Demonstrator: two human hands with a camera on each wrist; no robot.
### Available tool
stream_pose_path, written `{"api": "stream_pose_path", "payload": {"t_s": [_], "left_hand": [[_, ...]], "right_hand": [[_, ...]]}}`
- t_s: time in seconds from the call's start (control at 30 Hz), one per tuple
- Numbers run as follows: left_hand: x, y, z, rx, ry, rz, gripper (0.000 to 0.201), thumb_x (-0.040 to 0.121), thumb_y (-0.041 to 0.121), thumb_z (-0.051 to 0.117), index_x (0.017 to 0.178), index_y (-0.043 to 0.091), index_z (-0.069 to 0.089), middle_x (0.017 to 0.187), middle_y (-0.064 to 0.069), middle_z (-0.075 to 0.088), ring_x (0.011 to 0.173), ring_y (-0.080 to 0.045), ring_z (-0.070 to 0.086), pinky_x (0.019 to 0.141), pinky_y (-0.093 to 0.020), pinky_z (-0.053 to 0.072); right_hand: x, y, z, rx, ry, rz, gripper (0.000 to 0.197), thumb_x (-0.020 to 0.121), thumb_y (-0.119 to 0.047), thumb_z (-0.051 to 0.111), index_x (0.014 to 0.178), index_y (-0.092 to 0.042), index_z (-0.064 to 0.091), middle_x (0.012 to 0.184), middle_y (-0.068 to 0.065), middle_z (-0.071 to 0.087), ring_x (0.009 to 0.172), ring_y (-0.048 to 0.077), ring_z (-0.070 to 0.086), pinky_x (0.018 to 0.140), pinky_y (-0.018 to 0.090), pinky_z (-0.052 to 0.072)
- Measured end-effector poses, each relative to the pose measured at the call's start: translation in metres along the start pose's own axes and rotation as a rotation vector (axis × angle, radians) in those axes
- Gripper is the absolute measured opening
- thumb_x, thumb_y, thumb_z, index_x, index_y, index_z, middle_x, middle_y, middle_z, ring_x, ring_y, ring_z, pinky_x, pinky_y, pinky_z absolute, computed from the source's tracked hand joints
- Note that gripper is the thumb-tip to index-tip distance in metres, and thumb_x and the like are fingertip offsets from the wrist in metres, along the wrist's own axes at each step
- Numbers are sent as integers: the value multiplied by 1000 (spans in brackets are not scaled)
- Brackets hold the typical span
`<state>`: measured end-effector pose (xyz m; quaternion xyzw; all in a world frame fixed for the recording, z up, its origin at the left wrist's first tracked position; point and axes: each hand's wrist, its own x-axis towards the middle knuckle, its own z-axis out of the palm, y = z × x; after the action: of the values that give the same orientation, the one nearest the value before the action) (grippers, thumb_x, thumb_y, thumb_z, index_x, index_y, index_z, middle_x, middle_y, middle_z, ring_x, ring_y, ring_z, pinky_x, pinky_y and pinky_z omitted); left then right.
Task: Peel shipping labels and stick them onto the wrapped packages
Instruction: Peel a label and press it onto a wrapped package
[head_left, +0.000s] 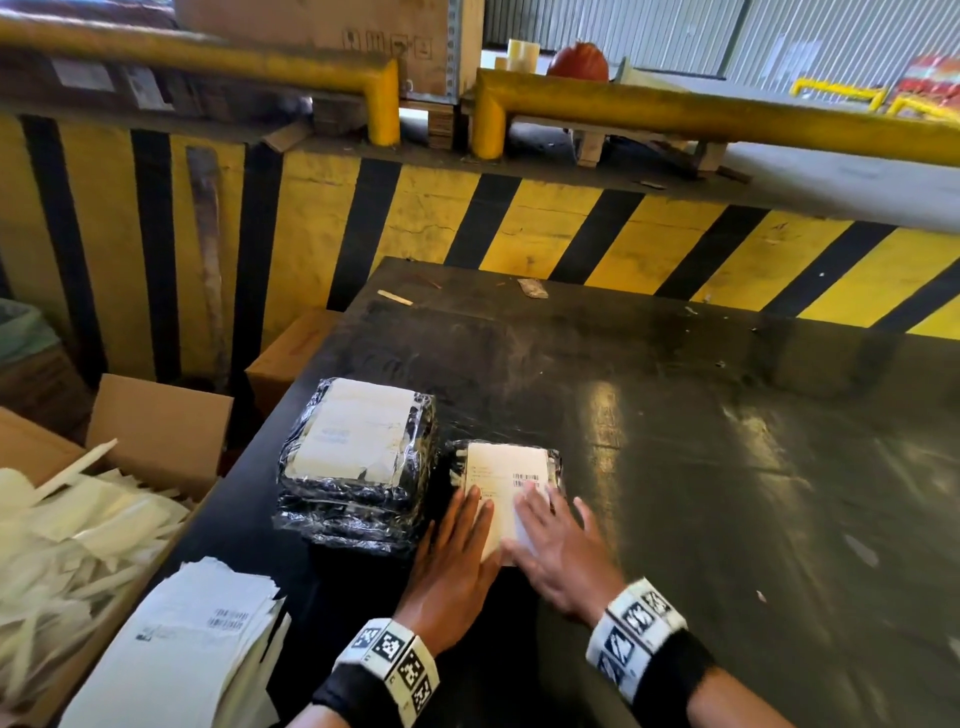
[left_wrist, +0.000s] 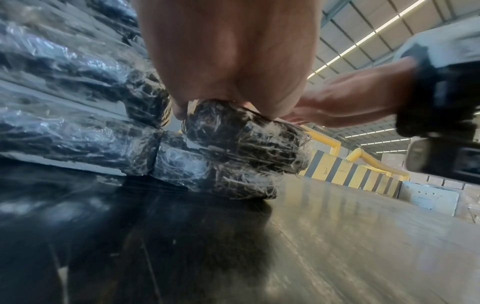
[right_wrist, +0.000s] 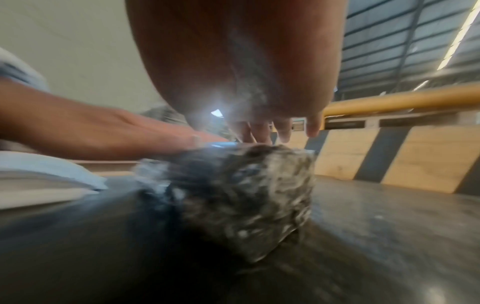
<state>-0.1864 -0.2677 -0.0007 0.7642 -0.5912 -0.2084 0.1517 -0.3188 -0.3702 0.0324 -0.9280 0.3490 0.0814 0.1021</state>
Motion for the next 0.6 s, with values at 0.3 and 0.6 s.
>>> {"api": "stream_pose_path", "payload": {"t_s": [0.3, 0.6], "left_hand": [[-4, -9, -1, -22, 11, 17, 56, 101, 44, 20, 150, 32, -4, 152, 18, -28, 137, -2, -32, 120, -41, 1], [-16, -18, 0, -108, 67, -30, 49, 101, 42, 19, 147, 42, 2, 151, 28, -22, 139, 1, -25, 119, -46, 6]], "right_hand": [[21, 3, -19, -12, -83, 47, 78, 85, -66, -6, 150, -24, 3, 158, -7, -4, 145, 18, -11, 115, 45, -7], [52, 3, -14, -27, -28, 40, 81, 79, -67, -10, 149, -26, -2, 158, -5, -10, 145, 18, -12, 115, 45, -6]]}}
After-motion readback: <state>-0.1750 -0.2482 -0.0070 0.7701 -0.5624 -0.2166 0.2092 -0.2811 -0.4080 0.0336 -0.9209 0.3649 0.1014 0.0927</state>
